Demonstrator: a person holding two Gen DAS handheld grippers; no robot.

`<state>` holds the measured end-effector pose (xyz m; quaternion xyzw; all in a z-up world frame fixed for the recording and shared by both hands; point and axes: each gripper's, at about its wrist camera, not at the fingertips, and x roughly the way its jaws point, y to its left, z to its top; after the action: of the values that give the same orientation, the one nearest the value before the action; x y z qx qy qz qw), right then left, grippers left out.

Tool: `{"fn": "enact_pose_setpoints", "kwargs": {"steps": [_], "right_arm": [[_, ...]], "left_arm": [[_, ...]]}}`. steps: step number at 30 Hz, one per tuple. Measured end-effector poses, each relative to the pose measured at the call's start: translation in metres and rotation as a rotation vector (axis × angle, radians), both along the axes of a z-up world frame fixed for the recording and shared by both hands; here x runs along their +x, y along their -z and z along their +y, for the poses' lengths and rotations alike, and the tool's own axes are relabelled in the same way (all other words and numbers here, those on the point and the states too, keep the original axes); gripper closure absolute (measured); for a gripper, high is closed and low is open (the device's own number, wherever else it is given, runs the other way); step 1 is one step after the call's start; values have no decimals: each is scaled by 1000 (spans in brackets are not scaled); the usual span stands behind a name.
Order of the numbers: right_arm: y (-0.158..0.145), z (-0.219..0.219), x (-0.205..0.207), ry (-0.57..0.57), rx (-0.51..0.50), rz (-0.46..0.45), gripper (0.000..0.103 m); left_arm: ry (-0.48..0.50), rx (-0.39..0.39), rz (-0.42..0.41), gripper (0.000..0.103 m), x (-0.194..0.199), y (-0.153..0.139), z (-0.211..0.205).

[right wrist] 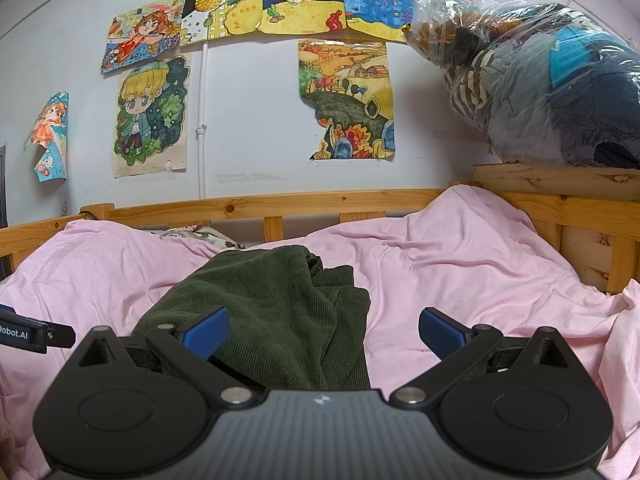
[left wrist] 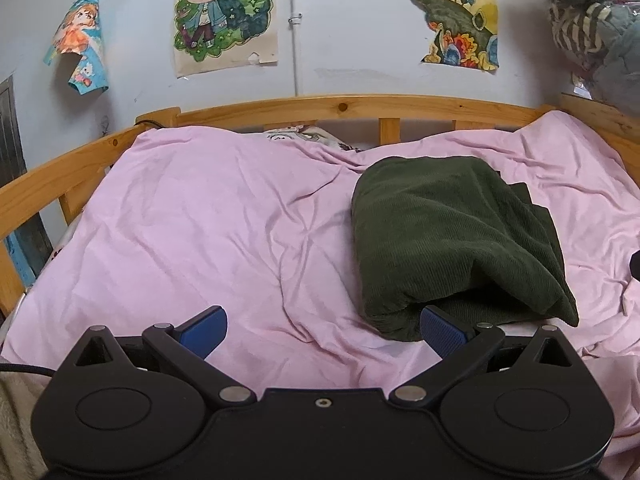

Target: Fold large clothes

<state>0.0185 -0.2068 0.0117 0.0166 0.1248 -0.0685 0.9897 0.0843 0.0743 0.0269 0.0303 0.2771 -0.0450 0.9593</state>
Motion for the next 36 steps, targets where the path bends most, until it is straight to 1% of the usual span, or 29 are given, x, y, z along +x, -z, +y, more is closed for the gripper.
{"fn": "enact_pose_setpoints", "kwargs": {"steps": [36], "right_arm": [[0,0,0,0,1,2,0]], "left_arm": [[-5,5,13,1,2,-1,-2]]}}
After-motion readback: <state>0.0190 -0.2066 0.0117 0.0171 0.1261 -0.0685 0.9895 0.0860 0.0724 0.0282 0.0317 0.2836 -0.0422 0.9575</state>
